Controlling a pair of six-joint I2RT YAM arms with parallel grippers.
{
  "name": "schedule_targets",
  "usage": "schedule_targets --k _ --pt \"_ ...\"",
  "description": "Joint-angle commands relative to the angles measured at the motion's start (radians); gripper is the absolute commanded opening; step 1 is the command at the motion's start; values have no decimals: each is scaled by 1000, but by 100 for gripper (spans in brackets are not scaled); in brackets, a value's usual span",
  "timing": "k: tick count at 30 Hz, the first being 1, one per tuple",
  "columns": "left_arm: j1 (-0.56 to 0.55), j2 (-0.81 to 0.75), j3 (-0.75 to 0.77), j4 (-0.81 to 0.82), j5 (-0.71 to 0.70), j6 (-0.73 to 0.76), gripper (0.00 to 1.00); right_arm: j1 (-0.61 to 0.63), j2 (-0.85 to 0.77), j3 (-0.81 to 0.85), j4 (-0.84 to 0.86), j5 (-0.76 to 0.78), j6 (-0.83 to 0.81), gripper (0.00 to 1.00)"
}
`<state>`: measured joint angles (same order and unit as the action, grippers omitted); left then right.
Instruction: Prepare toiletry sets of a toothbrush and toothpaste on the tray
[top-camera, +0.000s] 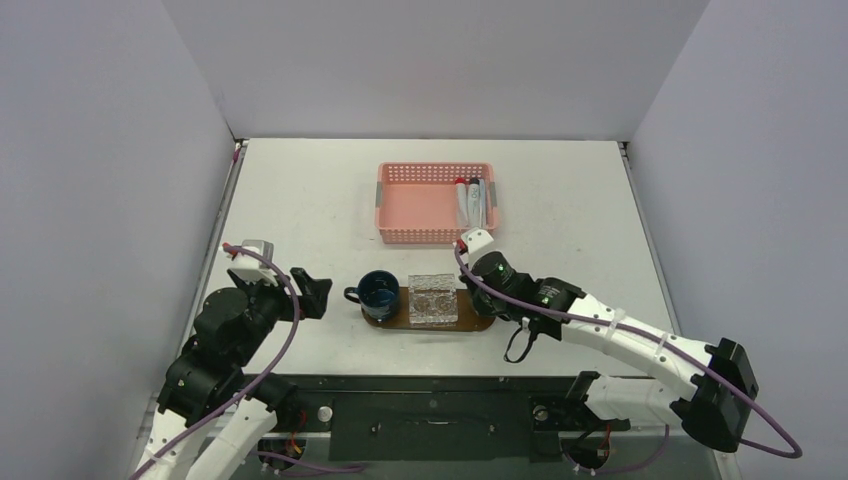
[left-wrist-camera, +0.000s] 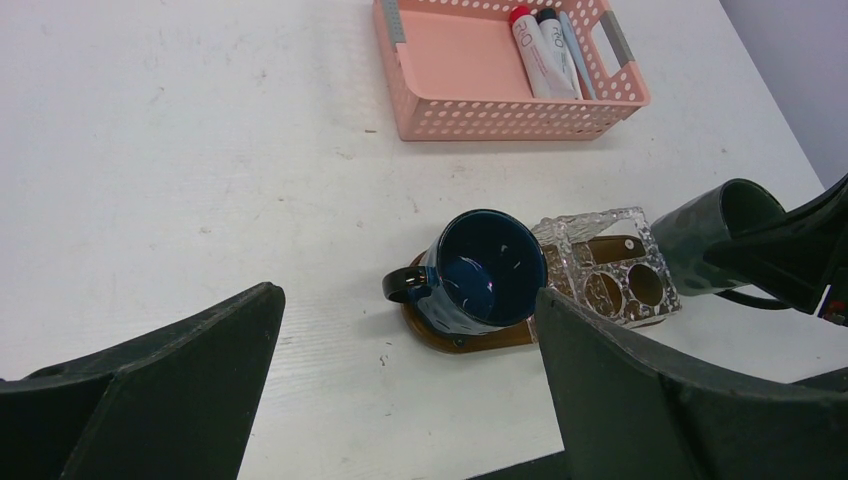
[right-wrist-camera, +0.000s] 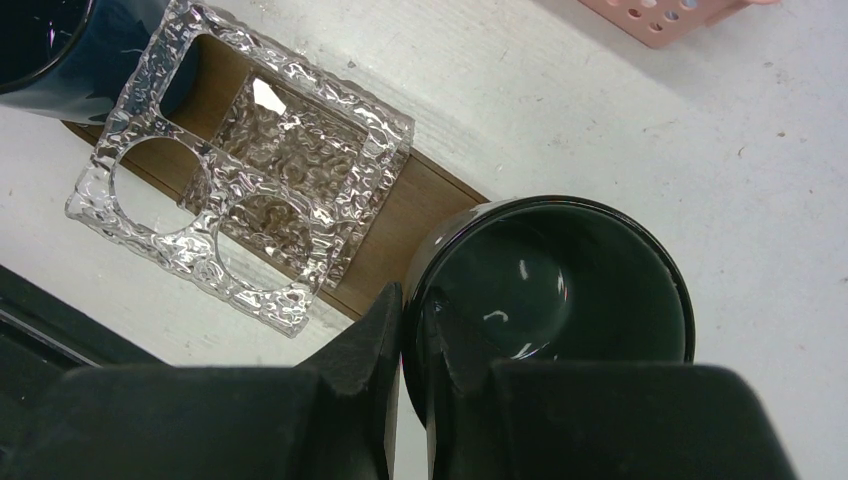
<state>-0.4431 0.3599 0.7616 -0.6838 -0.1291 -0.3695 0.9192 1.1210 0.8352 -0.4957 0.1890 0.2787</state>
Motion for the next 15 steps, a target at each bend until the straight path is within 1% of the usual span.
schedule_targets --k 1,7,15 --pt "6 8 0 57 11 10 96 20 -18 -2 99 53 26 0" --pt "6 10 1 55 11 9 96 40 16 -15 140 55 42 0" --pt "6 5 1 56 9 9 96 59 57 -6 155 59 48 0"
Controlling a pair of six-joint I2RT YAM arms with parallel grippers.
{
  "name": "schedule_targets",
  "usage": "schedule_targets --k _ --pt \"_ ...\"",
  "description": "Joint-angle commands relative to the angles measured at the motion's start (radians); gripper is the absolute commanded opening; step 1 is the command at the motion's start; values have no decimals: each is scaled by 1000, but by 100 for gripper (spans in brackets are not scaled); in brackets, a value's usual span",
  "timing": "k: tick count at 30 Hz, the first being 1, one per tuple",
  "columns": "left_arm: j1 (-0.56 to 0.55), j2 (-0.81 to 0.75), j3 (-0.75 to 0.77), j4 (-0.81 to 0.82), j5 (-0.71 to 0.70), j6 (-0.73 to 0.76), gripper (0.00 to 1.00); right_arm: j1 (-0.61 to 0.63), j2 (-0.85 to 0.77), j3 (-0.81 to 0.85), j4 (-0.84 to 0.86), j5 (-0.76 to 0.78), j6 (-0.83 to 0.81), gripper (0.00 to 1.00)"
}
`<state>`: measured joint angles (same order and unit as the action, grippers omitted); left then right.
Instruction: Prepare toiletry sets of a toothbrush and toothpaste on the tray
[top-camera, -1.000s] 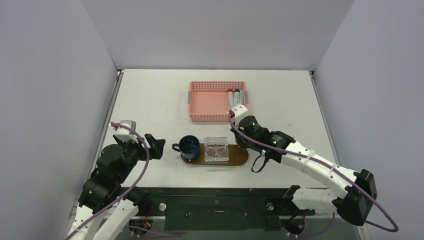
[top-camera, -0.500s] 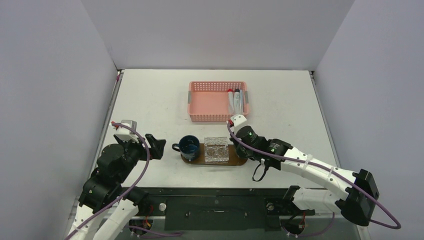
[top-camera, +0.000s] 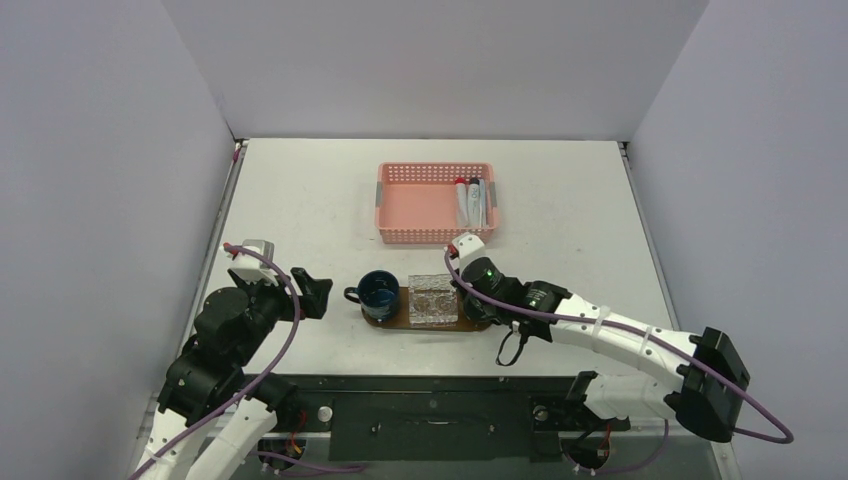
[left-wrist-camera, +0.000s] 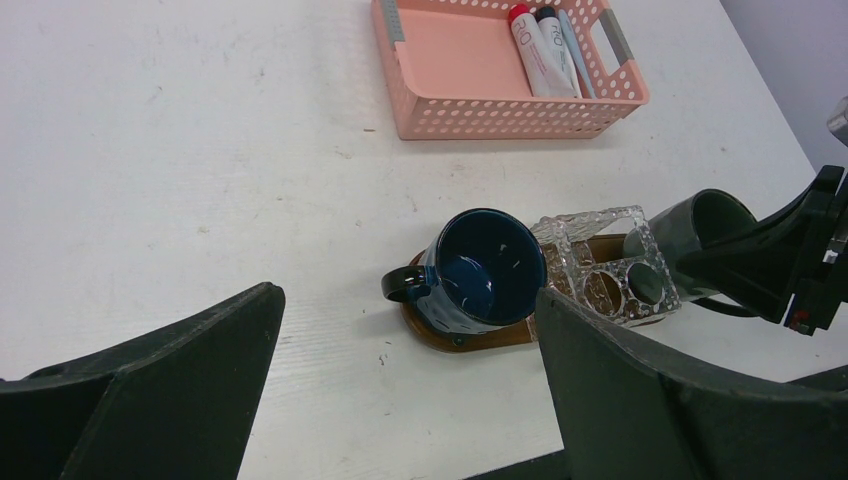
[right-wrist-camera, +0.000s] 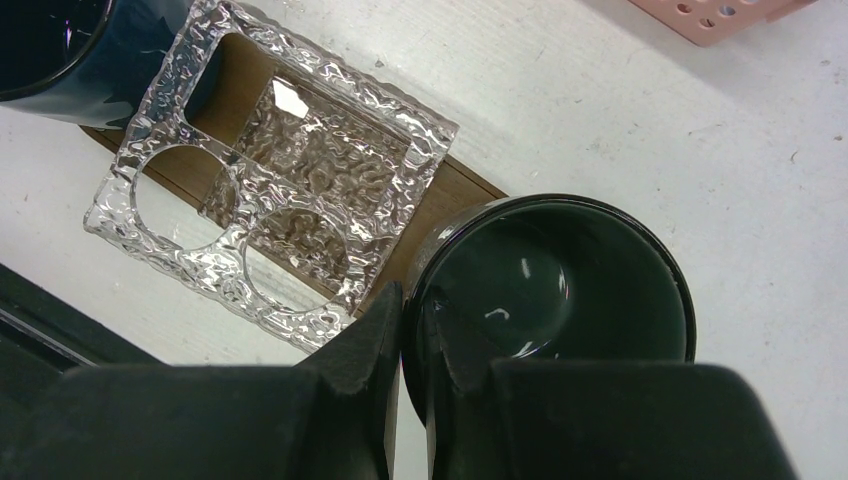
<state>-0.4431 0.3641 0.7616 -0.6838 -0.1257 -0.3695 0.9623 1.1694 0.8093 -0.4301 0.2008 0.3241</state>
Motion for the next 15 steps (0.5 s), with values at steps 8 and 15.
schedule_targets --k 8,15 --pt "6 -4 0 56 4 9 96 38 34 24 95 54 12 0" --pt "6 -7 -1 55 4 9 96 50 46 31 93 83 11 0"
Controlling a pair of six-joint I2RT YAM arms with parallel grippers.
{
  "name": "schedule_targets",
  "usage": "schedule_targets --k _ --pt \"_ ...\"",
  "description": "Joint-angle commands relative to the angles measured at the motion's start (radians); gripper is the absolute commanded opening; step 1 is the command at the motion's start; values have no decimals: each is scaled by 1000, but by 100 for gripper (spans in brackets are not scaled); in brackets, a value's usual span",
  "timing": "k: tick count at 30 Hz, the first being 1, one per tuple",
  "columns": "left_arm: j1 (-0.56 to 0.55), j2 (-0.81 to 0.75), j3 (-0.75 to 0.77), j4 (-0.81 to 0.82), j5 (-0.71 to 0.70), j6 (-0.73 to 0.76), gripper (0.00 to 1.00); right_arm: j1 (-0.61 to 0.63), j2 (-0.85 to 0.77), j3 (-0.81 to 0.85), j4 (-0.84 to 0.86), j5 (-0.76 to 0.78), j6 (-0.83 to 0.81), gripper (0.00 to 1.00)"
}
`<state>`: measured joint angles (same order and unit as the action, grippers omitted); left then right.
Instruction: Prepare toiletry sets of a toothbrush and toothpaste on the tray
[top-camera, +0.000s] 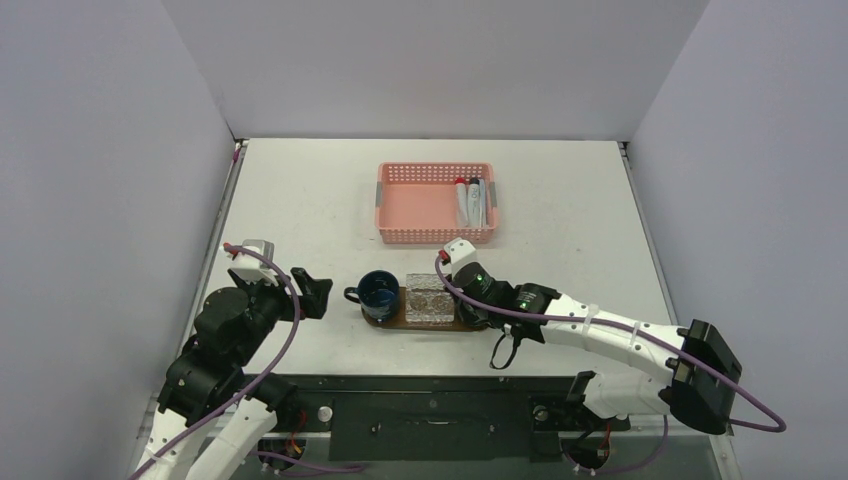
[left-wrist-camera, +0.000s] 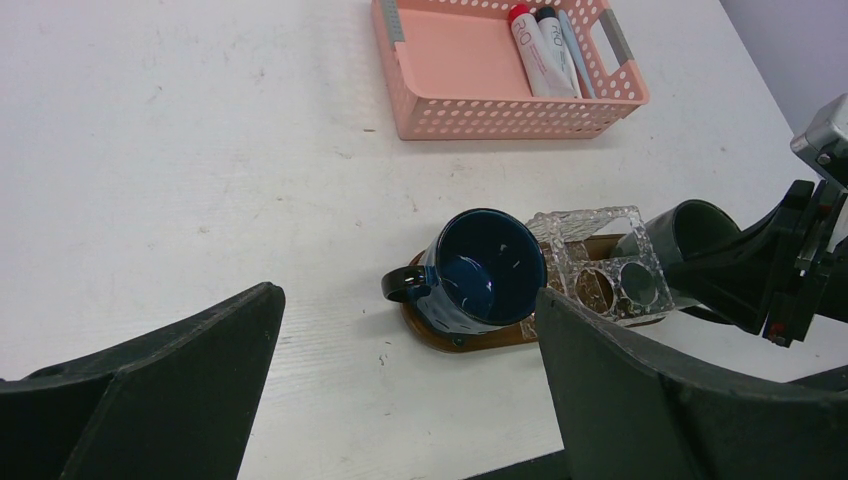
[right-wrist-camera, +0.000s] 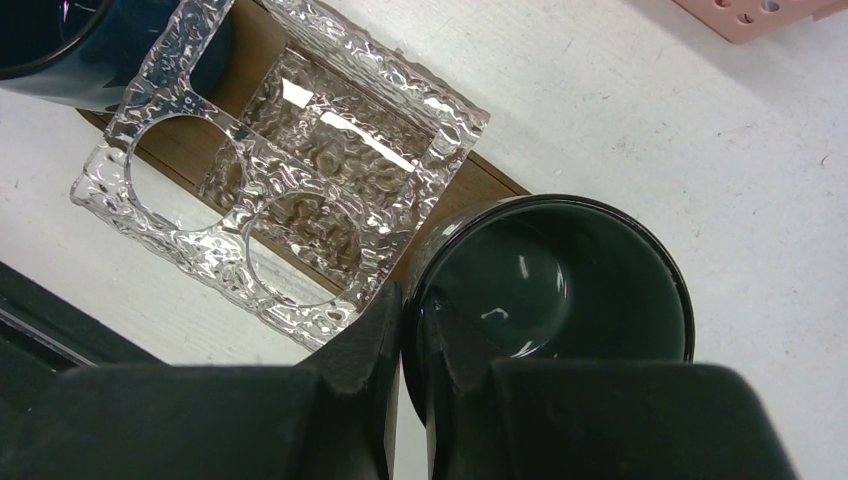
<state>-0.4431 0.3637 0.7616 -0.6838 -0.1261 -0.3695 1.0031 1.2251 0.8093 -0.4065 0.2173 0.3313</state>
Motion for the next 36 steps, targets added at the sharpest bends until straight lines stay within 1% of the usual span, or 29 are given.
schedule_targets --k 1,8,36 --pt "6 -9 0 54 5 9 96 10 -10 32 65 73 3 0" --pt "6 -10 0 54 5 9 96 12 -18 27 44 95 1 0" --pt "6 -8 0 54 3 9 96 17 8 0 37 72 23 0"
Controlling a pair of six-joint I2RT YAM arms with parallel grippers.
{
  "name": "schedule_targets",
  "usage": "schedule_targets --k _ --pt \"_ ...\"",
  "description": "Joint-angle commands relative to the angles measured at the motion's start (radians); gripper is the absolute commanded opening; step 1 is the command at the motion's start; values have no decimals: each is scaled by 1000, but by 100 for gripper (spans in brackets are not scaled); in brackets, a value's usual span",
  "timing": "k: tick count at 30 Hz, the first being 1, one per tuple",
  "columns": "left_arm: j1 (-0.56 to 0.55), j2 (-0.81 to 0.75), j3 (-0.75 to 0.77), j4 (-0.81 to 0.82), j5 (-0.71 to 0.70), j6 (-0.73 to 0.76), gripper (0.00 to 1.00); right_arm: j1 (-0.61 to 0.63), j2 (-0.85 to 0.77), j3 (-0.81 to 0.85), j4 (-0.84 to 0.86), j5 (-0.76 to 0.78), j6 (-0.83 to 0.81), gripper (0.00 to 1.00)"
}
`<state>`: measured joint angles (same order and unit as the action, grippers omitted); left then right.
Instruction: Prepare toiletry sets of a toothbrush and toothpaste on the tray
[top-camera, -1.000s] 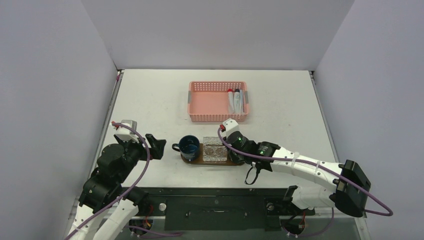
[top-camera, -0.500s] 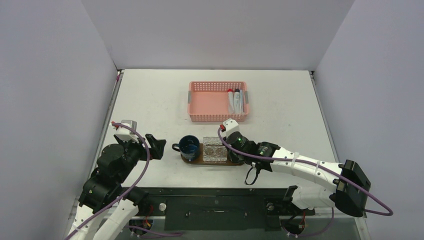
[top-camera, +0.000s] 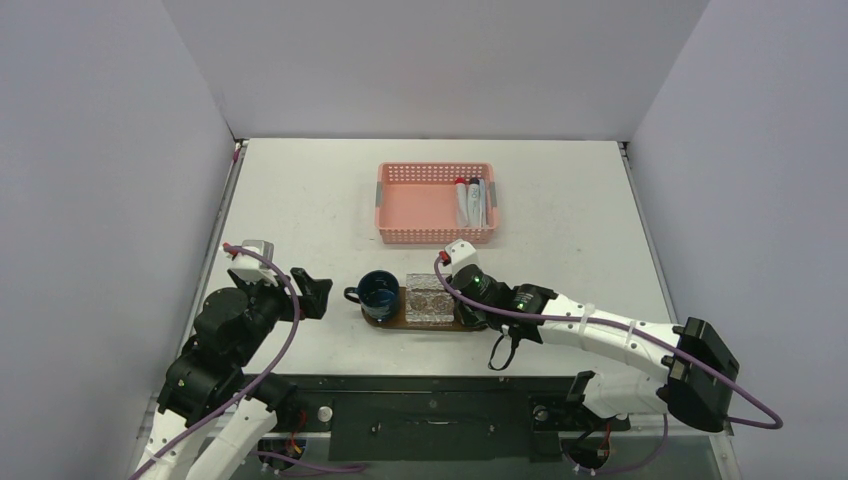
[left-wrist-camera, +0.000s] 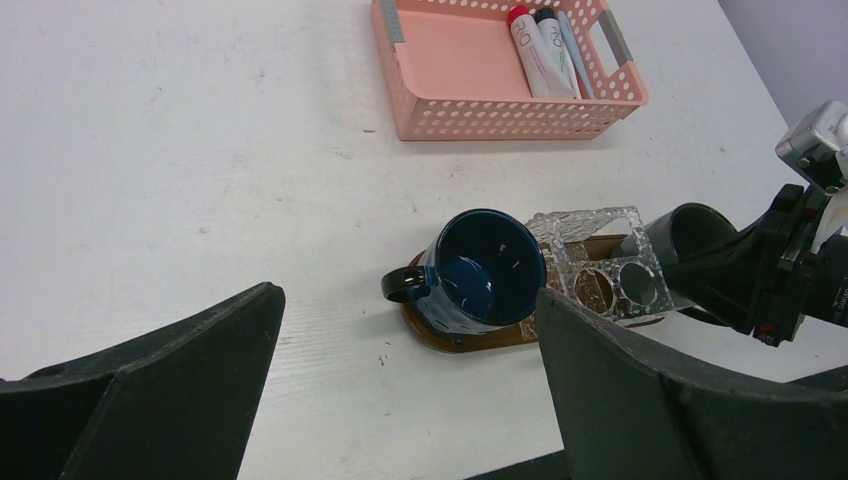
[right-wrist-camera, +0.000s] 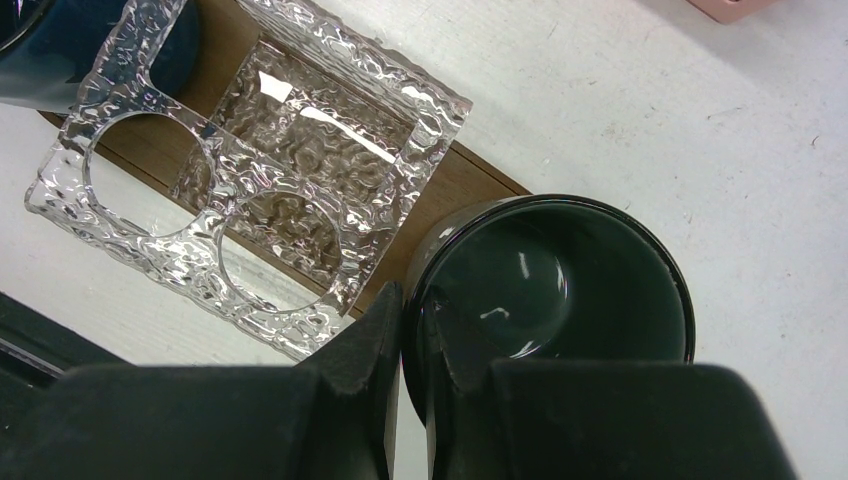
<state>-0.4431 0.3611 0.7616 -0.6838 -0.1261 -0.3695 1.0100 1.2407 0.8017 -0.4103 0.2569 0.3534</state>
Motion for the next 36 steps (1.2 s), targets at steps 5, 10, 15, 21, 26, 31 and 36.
schedule_targets --k 5,10,15,21,26,31,36 --pt "7 -5 0 55 3 10 96 9 -5 9 32 27 2 0" --pt "6 -4 1 55 4 10 96 11 1 10 30 23 5 5" --pt "6 -1 0 56 6 8 96 12 0 19 24 26 8 11" --pt "6 0 0 56 5 9 96 14 1 40 12 35 6 17" --pt "6 -3 0 54 4 10 96 16 -7 50 -1 46 4 20" --pt "6 -3 0 54 4 9 96 17 -30 58 -14 58 6 22" --pt "5 -3 1 54 5 8 96 21 -54 73 -41 84 13 23"
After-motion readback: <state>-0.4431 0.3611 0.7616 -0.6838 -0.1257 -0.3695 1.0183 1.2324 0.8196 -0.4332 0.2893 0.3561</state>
